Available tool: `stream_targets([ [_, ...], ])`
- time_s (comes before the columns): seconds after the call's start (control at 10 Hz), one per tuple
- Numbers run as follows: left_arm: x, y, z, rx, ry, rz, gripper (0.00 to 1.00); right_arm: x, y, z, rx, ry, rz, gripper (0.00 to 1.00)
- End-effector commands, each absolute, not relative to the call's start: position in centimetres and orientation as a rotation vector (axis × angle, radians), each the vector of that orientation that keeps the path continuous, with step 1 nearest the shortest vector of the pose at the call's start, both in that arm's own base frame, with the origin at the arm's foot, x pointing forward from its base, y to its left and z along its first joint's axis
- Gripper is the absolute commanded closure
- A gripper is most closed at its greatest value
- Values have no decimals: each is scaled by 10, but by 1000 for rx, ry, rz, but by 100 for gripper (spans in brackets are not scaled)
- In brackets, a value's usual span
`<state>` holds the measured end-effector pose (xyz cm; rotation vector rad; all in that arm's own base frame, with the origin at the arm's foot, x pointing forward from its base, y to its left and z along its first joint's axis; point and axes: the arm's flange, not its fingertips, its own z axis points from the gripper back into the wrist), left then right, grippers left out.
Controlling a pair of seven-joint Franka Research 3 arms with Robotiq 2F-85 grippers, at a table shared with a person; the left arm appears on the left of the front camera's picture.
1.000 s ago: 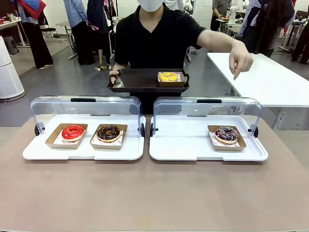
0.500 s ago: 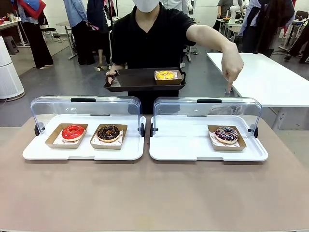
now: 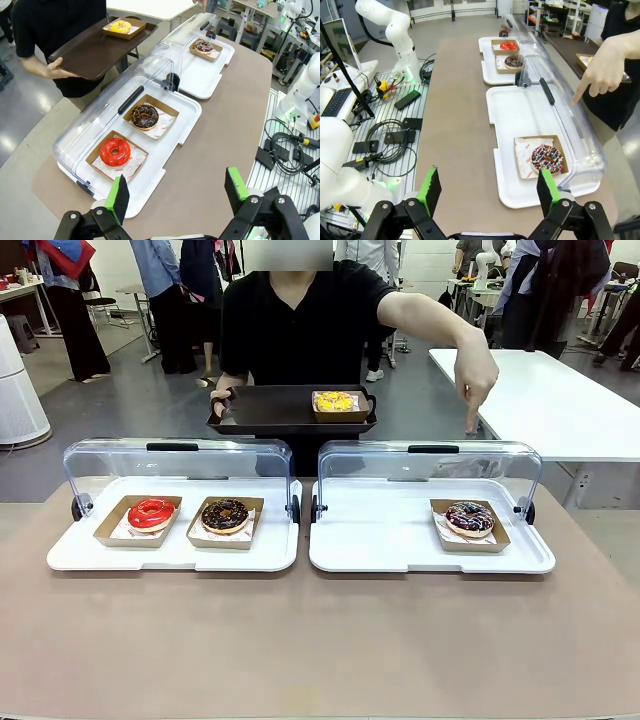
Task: Provide the desired donut to the person.
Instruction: Pick up and lift the Paper togo box containing the Donut pointed at by the person.
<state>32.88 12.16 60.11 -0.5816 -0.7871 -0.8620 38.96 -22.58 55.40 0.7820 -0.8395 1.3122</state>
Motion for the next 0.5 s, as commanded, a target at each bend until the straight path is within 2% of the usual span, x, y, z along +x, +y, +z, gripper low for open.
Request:
stream_targets([
  [0.0,328,121,602,-590,-790,-864,0,389,-226,553,789,-847,1313,0],
  [0.4,328,121,602,-590,-790,-864,0,389,-226,553,789,-847,1313,0],
])
